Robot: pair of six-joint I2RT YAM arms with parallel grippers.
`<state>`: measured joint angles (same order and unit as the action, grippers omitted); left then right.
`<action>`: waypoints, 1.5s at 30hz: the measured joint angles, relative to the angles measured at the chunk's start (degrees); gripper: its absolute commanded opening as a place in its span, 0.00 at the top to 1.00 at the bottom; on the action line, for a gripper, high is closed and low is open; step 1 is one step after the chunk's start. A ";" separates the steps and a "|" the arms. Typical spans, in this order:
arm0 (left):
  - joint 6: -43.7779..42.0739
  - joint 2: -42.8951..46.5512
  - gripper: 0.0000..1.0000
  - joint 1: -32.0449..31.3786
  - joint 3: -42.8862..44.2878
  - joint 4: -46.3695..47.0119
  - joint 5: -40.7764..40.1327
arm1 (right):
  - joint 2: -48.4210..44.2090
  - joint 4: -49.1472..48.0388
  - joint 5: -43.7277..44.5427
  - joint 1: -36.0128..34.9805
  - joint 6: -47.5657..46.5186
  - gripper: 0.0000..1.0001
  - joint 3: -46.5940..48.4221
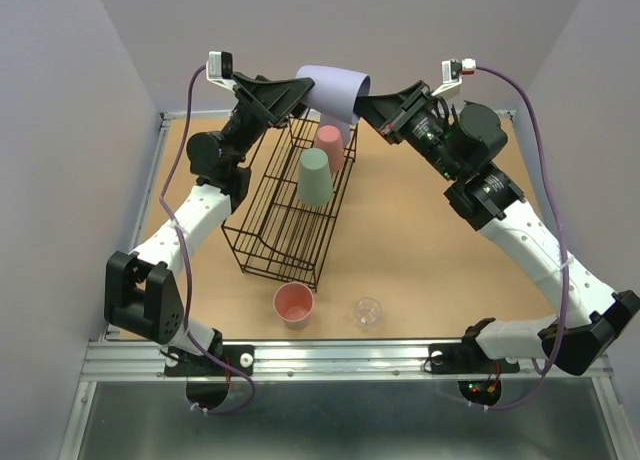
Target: Load the cups into the dish rack
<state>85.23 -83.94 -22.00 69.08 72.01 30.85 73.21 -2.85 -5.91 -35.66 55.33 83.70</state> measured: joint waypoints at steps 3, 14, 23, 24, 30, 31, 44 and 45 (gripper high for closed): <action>-0.76 0.04 0.99 0.11 0.00 -0.79 -0.20 | 0.20 -0.85 -0.11 0.07 0.04 0.88 -0.63; -7.26 5.99 1.00 2.73 -0.81 -14.25 2.25 | -4.42 5.31 1.25 -0.04 -5.60 0.06 -6.93; -31.47 11.93 1.00 7.67 8.28 -47.50 2.40 | -18.99 18.78 15.06 -0.04 -14.56 0.01 -8.87; -34.77 12.33 1.00 7.41 9.40 -51.21 1.60 | -20.20 20.09 16.55 -0.04 -15.23 0.00 -9.25; -52.50 16.61 1.00 2.86 10.62 -71.17 -7.43 | -23.87 29.66 23.61 -0.04 -18.53 0.00 -10.03; -55.17 17.07 1.00 0.68 10.62 -74.07 -10.10 | -24.22 30.82 24.30 -0.04 -18.95 0.00 -10.19; -69.75 16.65 1.00 -19.61 7.78 -87.36 -35.23 | -26.34 41.18 29.11 -0.04 -22.27 0.00 -11.54; -70.44 16.50 1.00 -20.20 7.78 -87.71 -36.65 | -26.51 41.42 29.33 -0.04 -22.36 0.00 -11.54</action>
<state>14.79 -67.44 -42.19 76.86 -15.70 -5.80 46.70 38.57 23.42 -35.70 32.97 72.16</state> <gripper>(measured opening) 0.756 0.998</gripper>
